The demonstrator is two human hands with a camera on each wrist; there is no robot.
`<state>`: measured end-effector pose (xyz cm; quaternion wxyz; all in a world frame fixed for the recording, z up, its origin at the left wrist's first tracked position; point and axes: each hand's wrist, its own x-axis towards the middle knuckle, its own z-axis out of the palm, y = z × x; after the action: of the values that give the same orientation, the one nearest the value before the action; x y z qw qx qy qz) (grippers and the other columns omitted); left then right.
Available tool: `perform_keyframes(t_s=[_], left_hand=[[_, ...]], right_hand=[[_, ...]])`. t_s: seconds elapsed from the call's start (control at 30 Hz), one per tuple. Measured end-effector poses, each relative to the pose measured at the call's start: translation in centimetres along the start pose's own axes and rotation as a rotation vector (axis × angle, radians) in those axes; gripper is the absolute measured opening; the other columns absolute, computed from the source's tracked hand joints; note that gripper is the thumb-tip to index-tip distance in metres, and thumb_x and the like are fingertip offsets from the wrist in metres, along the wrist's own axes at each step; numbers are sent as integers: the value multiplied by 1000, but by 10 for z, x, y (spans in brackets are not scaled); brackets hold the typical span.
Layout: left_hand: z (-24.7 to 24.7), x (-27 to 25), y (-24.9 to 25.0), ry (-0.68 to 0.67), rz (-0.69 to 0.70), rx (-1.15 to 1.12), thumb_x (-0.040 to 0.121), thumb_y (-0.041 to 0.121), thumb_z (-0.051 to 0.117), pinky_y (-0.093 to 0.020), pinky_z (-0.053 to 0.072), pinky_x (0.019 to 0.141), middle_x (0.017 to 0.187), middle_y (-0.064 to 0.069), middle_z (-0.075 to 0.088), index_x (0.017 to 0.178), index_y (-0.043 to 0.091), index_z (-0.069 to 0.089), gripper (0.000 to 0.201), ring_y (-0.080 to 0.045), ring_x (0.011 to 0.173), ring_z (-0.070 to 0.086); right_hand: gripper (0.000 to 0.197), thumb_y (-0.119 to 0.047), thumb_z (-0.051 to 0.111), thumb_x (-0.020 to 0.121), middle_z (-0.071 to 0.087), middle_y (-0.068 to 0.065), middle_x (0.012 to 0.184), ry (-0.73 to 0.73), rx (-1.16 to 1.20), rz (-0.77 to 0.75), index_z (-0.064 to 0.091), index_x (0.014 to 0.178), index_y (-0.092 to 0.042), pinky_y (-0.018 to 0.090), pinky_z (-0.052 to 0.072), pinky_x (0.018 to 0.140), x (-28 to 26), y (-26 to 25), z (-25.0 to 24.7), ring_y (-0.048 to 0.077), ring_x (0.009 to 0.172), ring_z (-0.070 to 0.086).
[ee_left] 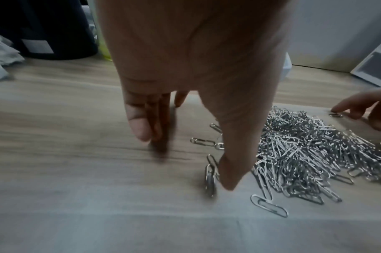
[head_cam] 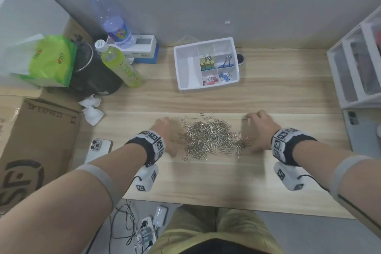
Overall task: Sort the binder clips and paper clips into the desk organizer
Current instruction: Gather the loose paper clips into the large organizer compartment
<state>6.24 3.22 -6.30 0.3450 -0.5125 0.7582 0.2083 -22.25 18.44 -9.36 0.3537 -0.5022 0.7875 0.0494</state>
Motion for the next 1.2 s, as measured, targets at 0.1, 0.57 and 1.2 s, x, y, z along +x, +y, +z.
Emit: perform_keyframes(t_s=[0.1,0.57,1.2], left_hand=[[-1,-7,4,-94,-52,45,44,36,95,-45,56,80,107,-9,51,124,10,30,106,-31,94,62],[24,0,48,69,262,-65,72,1,78,-20,36,46,81,-4,51,116,8,35,62,-13,66,52],[39,-4,34,-464,253,-523,78,13,72,-34,60,82,81,-7,77,99,9,73,22,-16,80,75]], right_hand=[[103,-32,89,47,34,-1,125,4,-19,-19,35,134,-26,33,53,80,-4,0,7,25,92,60],[59,-4,75,73,57,3,105,18,378,-110,53,127,-14,27,54,75,2,-50,34,18,82,64],[30,-7,54,92,72,23,103,-507,776,282,62,116,8,35,57,71,-9,-65,37,25,65,69]])
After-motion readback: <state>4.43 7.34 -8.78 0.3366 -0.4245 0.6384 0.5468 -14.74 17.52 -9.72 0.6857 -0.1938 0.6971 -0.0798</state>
